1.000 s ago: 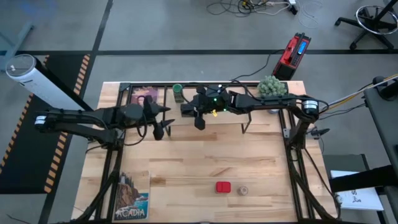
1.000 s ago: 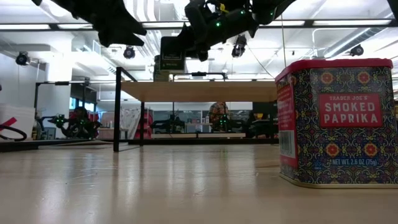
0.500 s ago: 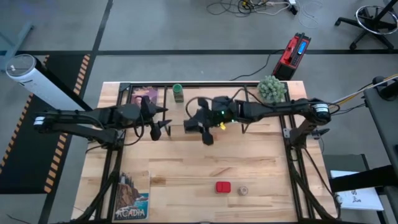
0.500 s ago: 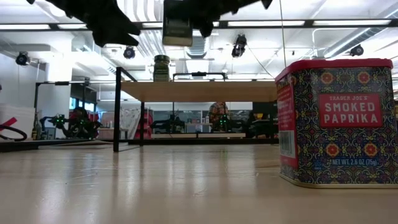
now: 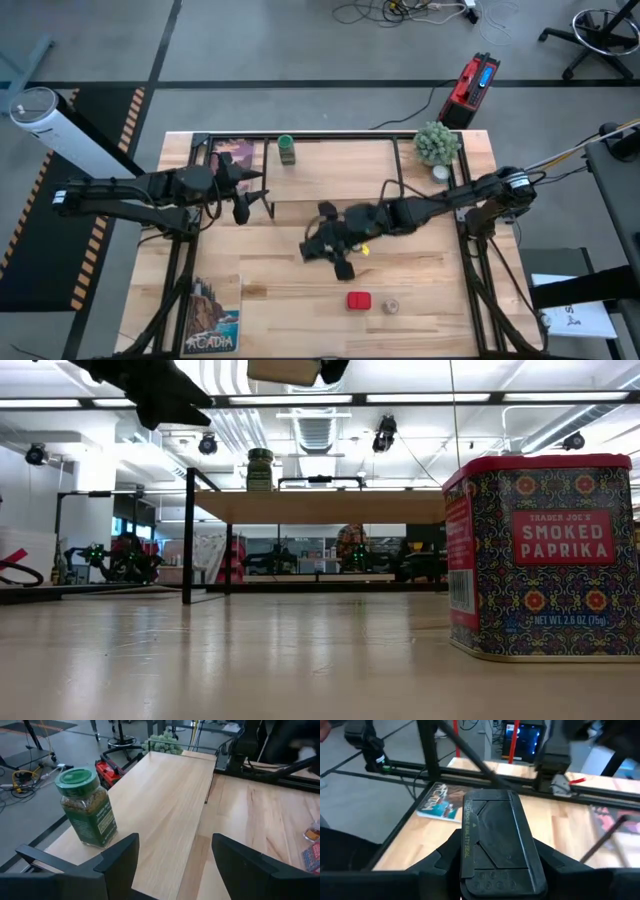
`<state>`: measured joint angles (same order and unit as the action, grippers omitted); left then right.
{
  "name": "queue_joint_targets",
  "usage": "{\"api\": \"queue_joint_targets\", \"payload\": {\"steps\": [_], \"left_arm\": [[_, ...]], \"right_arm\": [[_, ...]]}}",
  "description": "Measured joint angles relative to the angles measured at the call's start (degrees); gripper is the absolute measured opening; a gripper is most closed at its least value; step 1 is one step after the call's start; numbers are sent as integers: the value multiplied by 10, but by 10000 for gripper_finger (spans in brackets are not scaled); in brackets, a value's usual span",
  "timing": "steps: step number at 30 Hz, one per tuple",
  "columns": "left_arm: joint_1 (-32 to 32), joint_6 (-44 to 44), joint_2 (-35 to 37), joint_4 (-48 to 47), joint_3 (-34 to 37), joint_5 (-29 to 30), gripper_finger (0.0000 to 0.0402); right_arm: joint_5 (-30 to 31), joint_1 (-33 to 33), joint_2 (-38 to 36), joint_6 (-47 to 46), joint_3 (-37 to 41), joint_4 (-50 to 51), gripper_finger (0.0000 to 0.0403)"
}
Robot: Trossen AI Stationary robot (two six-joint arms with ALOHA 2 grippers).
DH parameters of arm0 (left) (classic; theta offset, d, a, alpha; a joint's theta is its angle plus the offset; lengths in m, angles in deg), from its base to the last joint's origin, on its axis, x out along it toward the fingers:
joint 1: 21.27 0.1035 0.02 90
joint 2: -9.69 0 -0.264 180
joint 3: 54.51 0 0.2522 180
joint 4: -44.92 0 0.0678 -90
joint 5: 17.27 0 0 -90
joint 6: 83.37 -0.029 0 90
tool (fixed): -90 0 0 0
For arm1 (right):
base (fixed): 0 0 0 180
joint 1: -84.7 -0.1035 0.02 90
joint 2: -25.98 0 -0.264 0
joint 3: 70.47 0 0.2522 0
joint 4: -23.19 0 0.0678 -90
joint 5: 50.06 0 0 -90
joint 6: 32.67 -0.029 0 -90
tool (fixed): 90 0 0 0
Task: Shelf spices
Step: Remove the green seasoning can from the shelf
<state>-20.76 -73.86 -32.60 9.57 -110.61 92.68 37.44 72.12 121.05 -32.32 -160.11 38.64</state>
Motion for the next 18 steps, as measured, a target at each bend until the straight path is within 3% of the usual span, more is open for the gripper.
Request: {"api": "queue_joint_targets", "payload": {"steps": [18], "left_arm": [[0, 0, 8, 10, 0, 0, 246]], "right_arm": [[10, -59, 135, -83, 5, -134, 137]]}}
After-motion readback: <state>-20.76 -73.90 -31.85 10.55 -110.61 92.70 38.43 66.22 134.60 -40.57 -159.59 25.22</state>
